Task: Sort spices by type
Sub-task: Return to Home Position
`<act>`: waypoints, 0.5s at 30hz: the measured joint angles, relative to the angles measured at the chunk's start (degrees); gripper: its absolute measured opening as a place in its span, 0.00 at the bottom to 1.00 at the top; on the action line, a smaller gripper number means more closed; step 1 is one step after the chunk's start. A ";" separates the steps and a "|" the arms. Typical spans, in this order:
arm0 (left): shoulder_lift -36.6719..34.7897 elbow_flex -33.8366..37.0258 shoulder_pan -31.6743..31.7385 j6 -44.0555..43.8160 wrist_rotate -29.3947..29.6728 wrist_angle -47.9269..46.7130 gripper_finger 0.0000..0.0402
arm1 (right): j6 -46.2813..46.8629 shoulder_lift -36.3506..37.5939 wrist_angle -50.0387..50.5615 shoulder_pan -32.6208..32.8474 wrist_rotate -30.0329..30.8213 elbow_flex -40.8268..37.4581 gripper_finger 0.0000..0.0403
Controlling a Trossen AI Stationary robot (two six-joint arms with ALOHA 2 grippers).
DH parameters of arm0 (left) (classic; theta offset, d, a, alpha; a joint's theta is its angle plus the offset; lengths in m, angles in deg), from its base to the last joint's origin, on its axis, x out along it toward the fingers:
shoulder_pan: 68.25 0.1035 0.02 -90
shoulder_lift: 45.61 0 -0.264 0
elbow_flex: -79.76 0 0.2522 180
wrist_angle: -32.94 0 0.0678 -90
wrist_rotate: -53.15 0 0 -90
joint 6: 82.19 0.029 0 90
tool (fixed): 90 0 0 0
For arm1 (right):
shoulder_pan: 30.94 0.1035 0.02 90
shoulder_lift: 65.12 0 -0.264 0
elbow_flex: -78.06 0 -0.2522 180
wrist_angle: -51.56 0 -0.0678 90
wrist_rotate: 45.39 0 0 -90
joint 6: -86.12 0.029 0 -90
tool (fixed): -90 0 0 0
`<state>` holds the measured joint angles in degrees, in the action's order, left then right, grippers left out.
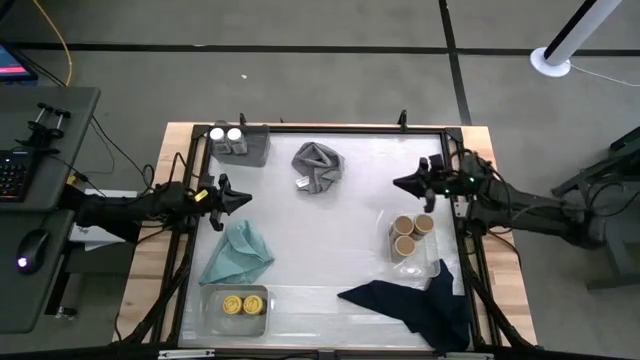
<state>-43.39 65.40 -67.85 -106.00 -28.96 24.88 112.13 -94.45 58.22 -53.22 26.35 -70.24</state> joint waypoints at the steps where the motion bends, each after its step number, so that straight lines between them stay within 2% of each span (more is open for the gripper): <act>1: 0.00 0.00 0.00 0.00 0.01 -0.01 0.00 | 1.24 1.95 -1.27 0.33 -0.43 -1.49 0.00; 4: 0.00 0.00 0.00 -0.04 0.03 0.01 0.00 | 4.12 7.32 -4.38 3.75 2.12 -5.25 0.00; 7: 0.00 0.00 0.00 -0.04 0.05 0.01 0.00 | 4.89 10.84 -6.80 9.87 9.75 -7.42 0.00; 11: 0.00 0.00 0.00 -0.04 0.05 -0.01 0.00 | 1.72 12.53 -7.34 17.55 17.93 -8.87 0.00; 15: 0.00 0.00 0.00 -0.04 0.05 -0.01 0.00 | -2.52 12.55 -6.36 21.19 24.07 -9.54 0.00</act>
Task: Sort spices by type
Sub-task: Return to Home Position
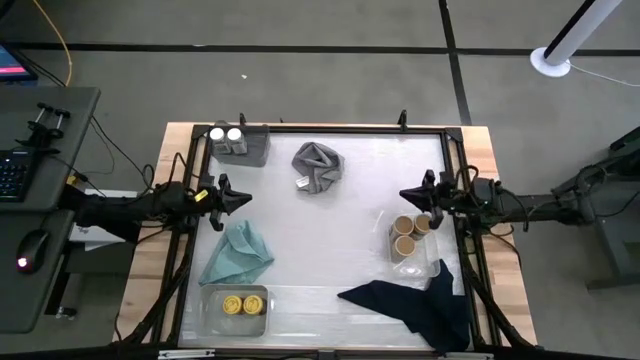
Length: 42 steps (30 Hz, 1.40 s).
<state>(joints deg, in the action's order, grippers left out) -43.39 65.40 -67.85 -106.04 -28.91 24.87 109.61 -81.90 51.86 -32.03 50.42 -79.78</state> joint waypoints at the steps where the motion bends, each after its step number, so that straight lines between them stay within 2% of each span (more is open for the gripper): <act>1: 0.00 -0.02 0.00 0.00 0.00 0.00 0.00 | -0.88 0.00 0.53 0.25 1.25 0.00 0.00; 4: 0.00 -0.02 0.00 0.00 0.00 0.00 0.00 | -2.48 0.01 0.71 0.04 2.28 0.00 0.00; 11: 0.00 -0.02 0.00 0.00 -0.01 0.00 0.00 | -4.59 0.00 0.73 -0.03 0.06 -0.02 0.00; 17: 0.01 -0.02 -0.01 -0.01 -0.03 -0.05 0.00 | -1.86 0.07 -11.76 -0.03 0.07 -7.78 0.00; 24: 0.02 -0.02 -0.02 0.00 -0.02 -0.07 0.00 | -8.25 0.81 -16.22 -0.03 0.19 -7.82 0.00; 42: 0.02 -0.02 -0.02 0.00 -0.02 -0.09 0.00 | -5.54 0.69 9.34 -0.06 1.64 -7.85 0.00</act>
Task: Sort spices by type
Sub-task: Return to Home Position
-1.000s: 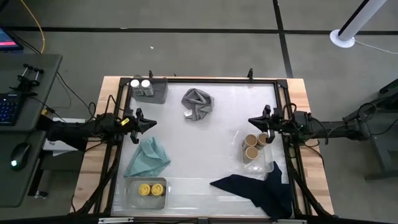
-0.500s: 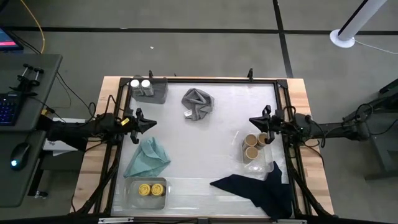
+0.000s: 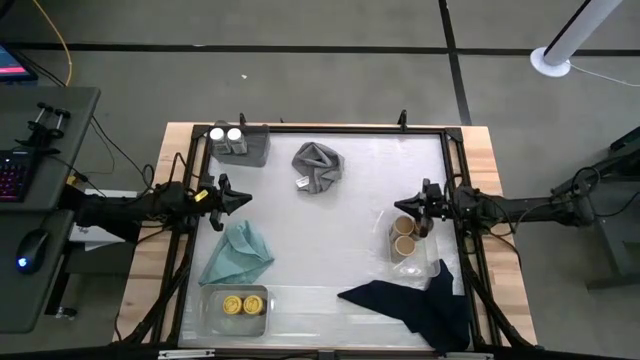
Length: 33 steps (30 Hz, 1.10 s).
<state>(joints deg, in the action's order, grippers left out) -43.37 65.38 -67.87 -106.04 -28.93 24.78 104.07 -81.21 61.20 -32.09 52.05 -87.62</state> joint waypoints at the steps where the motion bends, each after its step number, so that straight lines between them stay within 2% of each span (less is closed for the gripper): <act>1: 0.00 0.00 0.00 0.00 0.00 0.00 0.00 | 0.00 0.05 0.73 0.00 0.08 0.00 0.00; 33: 0.00 0.00 0.00 0.00 0.00 -0.20 0.00 | 0.00 0.01 1.35 0.00 -0.38 -0.04 0.00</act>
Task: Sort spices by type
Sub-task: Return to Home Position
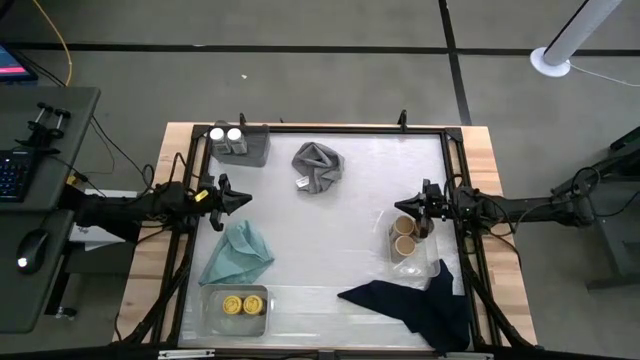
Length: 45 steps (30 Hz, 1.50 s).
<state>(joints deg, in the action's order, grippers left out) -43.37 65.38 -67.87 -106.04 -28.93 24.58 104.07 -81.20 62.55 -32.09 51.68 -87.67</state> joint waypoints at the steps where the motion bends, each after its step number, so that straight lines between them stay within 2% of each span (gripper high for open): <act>1: 0.00 0.00 0.00 0.00 0.00 0.00 0.00 | 0.00 0.00 0.03 0.00 0.00 0.00 0.00; 45: 0.00 0.00 0.02 0.00 -0.01 0.00 0.00 | -0.02 -0.04 0.49 0.02 0.04 -0.02 0.00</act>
<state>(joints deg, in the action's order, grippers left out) -43.37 65.38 -67.85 -106.04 -28.94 24.58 104.05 -81.24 63.04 -32.07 51.72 -87.69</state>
